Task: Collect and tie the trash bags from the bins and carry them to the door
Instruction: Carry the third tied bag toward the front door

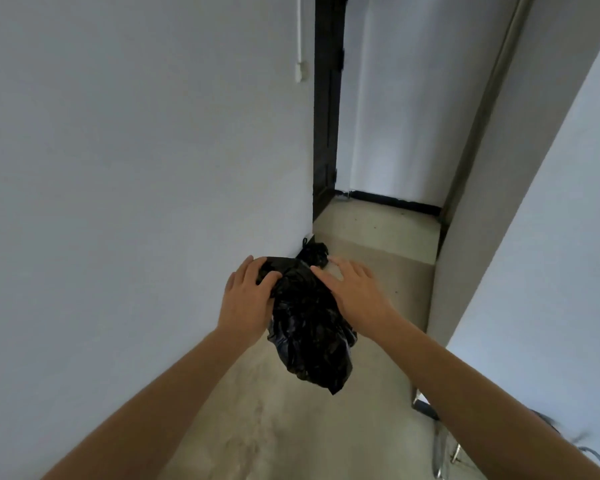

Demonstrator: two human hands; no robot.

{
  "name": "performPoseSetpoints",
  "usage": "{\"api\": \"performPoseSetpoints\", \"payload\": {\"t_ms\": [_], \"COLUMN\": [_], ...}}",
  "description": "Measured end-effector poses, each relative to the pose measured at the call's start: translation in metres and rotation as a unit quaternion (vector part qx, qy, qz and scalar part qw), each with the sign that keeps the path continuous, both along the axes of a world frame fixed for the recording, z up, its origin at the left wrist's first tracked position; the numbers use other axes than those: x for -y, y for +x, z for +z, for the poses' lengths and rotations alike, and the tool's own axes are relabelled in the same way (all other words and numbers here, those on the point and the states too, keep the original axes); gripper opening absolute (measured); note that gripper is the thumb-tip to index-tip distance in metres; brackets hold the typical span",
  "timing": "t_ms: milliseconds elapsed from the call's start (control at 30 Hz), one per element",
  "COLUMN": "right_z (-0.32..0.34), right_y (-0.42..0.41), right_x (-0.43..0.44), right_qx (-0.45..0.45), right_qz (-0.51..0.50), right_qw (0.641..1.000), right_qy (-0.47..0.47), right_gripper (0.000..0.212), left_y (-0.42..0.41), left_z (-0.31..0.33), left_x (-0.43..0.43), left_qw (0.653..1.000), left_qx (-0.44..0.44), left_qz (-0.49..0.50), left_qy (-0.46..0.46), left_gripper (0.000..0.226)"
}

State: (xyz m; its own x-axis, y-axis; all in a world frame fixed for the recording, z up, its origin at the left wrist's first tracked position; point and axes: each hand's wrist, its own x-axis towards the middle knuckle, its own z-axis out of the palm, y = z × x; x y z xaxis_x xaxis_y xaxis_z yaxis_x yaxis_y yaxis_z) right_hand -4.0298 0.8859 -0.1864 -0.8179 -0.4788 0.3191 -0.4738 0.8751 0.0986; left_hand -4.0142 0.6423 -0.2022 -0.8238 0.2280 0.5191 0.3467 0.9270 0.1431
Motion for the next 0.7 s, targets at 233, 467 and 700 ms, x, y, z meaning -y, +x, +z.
{"api": "performPoseSetpoints", "payload": {"t_ms": [233,467,700], "right_z": [-0.039,-0.002,-0.015], "right_y": [-0.215,-0.412,-0.589], "right_x": [0.019,0.032,0.019], "right_qx": [0.007,0.0,0.004], "right_qz": [0.009,-0.025,-0.028], "right_qw": [0.999,1.0,0.998], "right_qy": [0.032,0.005,-0.05], "right_gripper": [0.067,0.063,0.058], "left_y": [-0.211,-0.422,-0.61], "left_z": [-0.041,-0.004,-0.007], "left_x": [0.015,0.034,0.021], "left_qw": [1.0,0.999,0.999], "left_qx": [0.009,0.007,0.0], "left_qz": [0.004,-0.029,-0.039], "left_qy": [0.009,0.032,0.002], "left_gripper": [0.038,0.029,0.03]}}
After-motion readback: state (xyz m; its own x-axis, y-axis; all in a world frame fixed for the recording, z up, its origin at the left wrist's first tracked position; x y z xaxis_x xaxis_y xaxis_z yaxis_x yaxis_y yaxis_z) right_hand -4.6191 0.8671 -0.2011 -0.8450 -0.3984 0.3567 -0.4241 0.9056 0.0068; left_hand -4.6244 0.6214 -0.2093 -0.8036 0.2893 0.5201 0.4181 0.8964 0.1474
